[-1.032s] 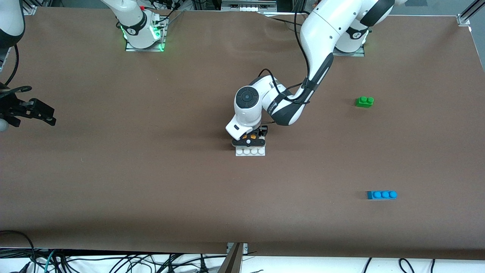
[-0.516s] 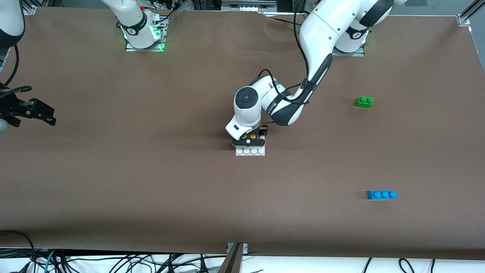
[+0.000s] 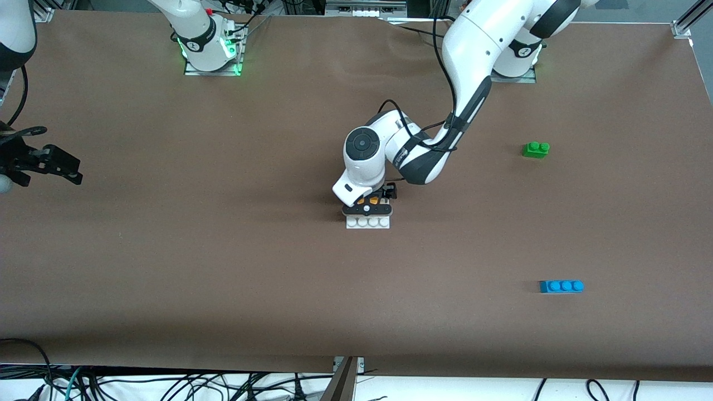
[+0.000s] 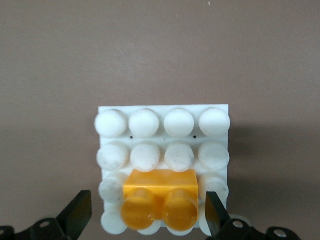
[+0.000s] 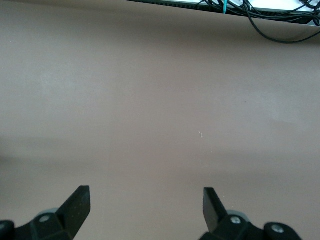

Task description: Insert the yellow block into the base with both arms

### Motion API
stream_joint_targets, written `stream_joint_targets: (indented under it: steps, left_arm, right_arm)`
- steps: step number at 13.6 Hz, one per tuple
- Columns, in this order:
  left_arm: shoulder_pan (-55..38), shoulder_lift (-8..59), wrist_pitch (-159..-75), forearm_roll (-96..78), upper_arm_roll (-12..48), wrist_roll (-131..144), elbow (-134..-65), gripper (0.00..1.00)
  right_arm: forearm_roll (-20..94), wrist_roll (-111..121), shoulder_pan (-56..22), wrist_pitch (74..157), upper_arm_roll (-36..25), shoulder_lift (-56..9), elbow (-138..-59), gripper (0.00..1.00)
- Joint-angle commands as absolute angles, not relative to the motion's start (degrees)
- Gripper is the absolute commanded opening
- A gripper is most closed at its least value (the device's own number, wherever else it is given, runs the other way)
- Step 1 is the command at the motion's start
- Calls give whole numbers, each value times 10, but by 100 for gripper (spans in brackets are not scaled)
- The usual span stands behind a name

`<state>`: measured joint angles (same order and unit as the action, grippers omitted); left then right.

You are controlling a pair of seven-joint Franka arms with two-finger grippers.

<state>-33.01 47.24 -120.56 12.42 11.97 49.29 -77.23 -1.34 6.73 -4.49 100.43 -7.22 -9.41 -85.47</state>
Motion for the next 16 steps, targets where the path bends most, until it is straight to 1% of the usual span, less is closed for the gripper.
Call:
stream_joint_targets:
  steps: [1, 4, 8, 12, 13, 14, 16]
  left_arm:
    - [-310, 417, -1162, 123, 126, 501, -776, 100]
    - [-290, 367, -1109, 84, 122, 496, -776, 100]
    - [-248, 295, -998, 84, 121, 474, -774, 100]
    - [-186, 233, -909, 62, 120, 359, -773, 100]
    - [-176, 229, -884, 58, 119, 343, -767, 100]
    - [-157, 214, -869, 54, 116, 316, -758, 100]
    - [-93, 156, -863, 21, 120, 259, -787, 100]
  right_arm:
    - [-11, 68, -42, 1006, -69, -89, -861, 100]
    - [-11, 68, -42, 1006, -69, -89, -860, 100]
    - [-11, 68, -42, 1008, -69, -89, -860, 100]
    - [-11, 68, -42, 1008, -69, -89, -860, 100]
    - [-11, 68, -42, 1008, -69, -89, -860, 100]
    - [-11, 68, -41, 1008, -69, -89, -860, 100]
    - [-11, 68, -42, 1008, -69, -89, -860, 100]
